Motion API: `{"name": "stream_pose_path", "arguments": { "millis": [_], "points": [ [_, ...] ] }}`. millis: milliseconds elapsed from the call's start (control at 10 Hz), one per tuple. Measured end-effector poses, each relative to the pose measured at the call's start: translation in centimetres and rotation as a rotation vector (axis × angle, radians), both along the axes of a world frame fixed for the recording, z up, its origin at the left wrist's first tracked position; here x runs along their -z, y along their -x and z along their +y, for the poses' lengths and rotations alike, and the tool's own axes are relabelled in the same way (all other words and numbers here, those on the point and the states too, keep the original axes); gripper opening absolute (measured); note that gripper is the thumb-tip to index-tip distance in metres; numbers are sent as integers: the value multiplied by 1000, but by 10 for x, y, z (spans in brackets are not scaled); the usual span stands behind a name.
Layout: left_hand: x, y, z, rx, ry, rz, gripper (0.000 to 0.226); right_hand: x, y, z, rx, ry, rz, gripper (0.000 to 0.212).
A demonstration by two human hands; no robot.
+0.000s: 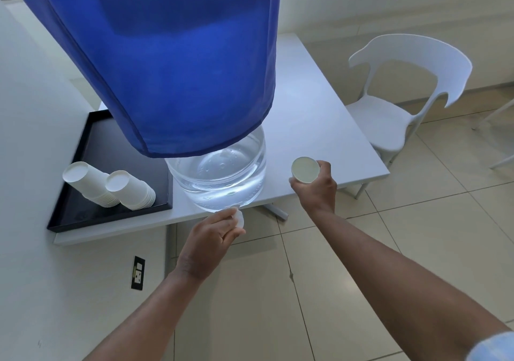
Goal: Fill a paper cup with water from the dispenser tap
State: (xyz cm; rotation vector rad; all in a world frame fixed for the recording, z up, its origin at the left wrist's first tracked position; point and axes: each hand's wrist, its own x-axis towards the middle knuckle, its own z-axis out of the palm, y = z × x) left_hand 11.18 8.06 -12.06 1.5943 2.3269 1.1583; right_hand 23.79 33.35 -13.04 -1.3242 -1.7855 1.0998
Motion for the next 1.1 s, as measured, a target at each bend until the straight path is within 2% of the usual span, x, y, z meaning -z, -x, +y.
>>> {"name": "stream_pose_path", "arguments": {
  "millis": [200, 500, 700, 800, 1000, 1100],
  "points": [
    [4, 0, 0, -80, 8, -57, 22, 7, 12, 18, 0, 16, -9, 67],
    [4, -1, 0, -86, -5, -38, 34, 13, 17, 22, -8, 12, -35, 69],
    [2, -4, 3, -88, -14, -34, 30, 9, 14, 24, -61, 72, -70, 77],
    [2, -7, 3, -112, -19, -14, 17, 7, 10, 24, -103, 81, -106, 89],
    [-19, -4, 6, -82, 119, -35, 11, -7, -2, 21, -152, 154, -139, 96],
    [-37, 0, 5, -129, 234, -35, 16, -26, -12, 13, -89, 154, -135, 89]
  ]
}}
